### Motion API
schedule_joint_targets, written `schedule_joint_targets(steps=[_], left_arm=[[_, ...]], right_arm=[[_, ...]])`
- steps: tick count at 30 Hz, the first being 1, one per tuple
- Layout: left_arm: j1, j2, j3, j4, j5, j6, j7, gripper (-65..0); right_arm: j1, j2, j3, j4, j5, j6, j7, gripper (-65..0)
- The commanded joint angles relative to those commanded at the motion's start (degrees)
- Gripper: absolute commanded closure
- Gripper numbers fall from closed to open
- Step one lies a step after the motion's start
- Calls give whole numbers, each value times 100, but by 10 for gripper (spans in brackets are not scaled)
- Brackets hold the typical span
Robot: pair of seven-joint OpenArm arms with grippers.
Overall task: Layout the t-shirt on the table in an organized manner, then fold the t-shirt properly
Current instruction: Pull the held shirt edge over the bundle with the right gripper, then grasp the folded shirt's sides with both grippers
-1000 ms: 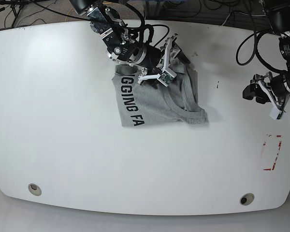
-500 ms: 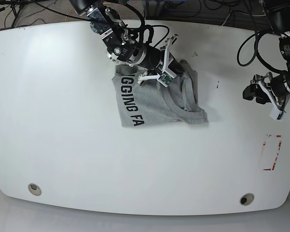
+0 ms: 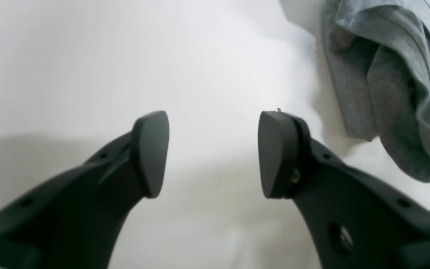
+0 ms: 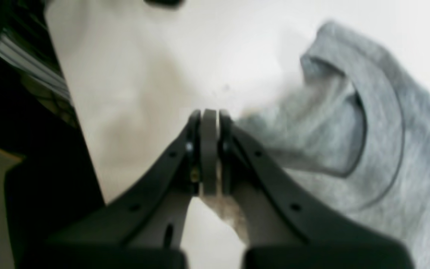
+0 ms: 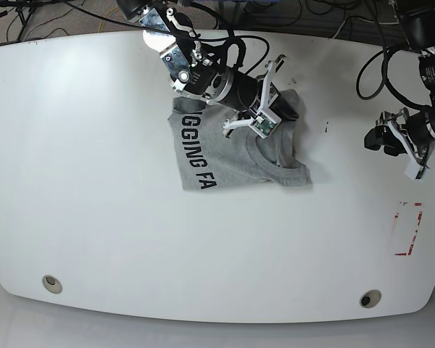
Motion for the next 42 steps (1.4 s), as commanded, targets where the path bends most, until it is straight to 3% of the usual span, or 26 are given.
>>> schedule_joint_targets(steps=[13, 20, 23, 27, 30, 35, 42], left_arm=[[44, 0, 0, -18, 9, 0, 0, -358], [44, 0, 0, -18, 9, 0, 0, -358], [44, 0, 0, 9, -18, -9, 0, -358], [97, 185, 132, 237, -44, -9, 0, -358], [211, 316, 404, 651, -35, -9, 0, -358], [237, 299, 1319, 1424, 123, 26, -9, -358], [211, 325, 2505, 2233, 1626, 0, -44, -358]], right_arm=[[149, -273, 0, -53, 9, 0, -18, -13], [202, -378, 26, -149, -9, -9, -255, -21], [211, -202, 176, -114, -18, -26, -246, -84], [211, 88, 730, 53, -9, -343, -229, -252], [211, 360, 1125, 167, 0, -387, -229, -317], [352, 642, 1591, 167, 53, -378, -220, -293], [800, 1002, 1723, -325, 62, -369, -220, -136]])
